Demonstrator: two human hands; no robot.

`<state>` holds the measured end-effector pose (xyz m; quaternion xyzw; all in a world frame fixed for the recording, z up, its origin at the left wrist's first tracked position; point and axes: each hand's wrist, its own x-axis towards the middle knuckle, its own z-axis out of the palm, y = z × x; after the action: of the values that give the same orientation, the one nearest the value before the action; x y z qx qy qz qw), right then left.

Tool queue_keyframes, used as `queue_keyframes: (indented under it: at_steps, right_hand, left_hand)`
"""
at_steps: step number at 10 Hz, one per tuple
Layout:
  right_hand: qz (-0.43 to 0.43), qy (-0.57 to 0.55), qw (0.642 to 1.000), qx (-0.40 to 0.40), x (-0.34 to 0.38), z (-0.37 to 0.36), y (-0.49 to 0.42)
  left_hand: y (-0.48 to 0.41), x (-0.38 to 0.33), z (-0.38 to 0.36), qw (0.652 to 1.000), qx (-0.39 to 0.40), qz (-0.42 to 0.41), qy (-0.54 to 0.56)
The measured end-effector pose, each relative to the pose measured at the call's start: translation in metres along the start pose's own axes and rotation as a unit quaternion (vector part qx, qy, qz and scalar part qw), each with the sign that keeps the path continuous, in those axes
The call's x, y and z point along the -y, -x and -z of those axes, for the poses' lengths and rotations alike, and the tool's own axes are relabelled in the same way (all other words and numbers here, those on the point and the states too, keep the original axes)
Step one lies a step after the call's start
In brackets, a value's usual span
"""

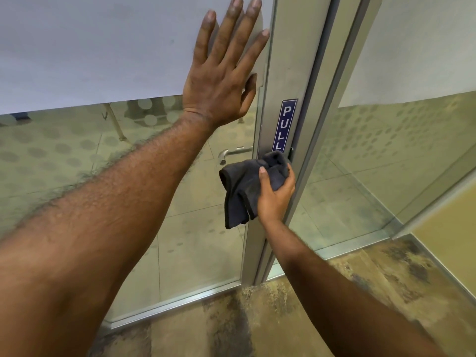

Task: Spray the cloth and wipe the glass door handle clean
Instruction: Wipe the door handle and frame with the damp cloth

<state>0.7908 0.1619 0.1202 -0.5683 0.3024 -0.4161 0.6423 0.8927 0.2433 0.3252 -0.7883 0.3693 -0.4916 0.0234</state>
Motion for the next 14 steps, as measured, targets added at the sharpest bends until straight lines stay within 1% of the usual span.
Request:
queue_keyframes:
  at_steps: [1, 2, 3, 4, 6, 7, 8, 10, 11, 12, 13, 14]
  right_hand:
    - [-0.109, -0.103, 0.988, -0.033, 0.006, -0.011, 0.001]
    - [-0.154, -0.157, 0.973, -0.076, 0.01, -0.018, 0.005]
    - [-0.202, -0.167, 0.958, -0.114, 0.017, -0.026, 0.013]
    - [-0.251, -0.172, 0.944, -0.131, 0.024, -0.032, 0.022]
    - [-0.323, -0.156, 0.927, -0.106, 0.028, -0.043, 0.042]
    - [-0.338, -0.152, 0.924, -0.095, 0.031, -0.052, 0.052]
    - [-0.329, -0.116, 0.934, -0.074, 0.028, -0.053, 0.06]
    - [-0.233, -0.022, 0.972, -0.027, 0.017, -0.036, 0.07]
    - [-0.188, 0.024, 0.982, -0.009, 0.009, -0.026, 0.074]
    - [-0.154, 0.054, 0.986, 0.018, 0.004, -0.014, 0.075]
    - [-0.118, 0.098, 0.988, 0.025, -0.002, -0.002, 0.076]
    - [-0.092, 0.137, 0.985, 0.05, -0.012, 0.01, 0.075]
  left_hand:
    - [-0.001, 0.001, -0.001, 1.0, -0.001, 0.001, 0.0]
    - [0.0, 0.0, -0.001, 1.0, -0.001, 0.0, 0.0]
    - [-0.001, 0.001, -0.002, 1.0, -0.003, -0.001, 0.002]
    - [-0.002, 0.0, -0.001, 1.0, 0.0, -0.002, 0.007]
    - [-0.001, 0.001, 0.0, 1.0, 0.0, -0.001, 0.015]
    - [-0.001, 0.0, 0.001, 1.0, -0.001, -0.003, 0.015]
    - [-0.001, 0.001, 0.001, 1.0, -0.002, -0.004, 0.018]
    - [-0.002, -0.001, 0.001, 1.0, -0.006, -0.01, 0.024]
    - [-0.001, 0.0, 0.002, 1.0, -0.014, -0.014, 0.024]
    - [0.0, 0.001, 0.002, 0.999, -0.022, -0.022, 0.028]
    - [0.0, 0.001, 0.004, 0.999, -0.023, -0.025, 0.036]
    - [0.001, 0.003, 0.001, 0.999, -0.021, -0.024, 0.035]
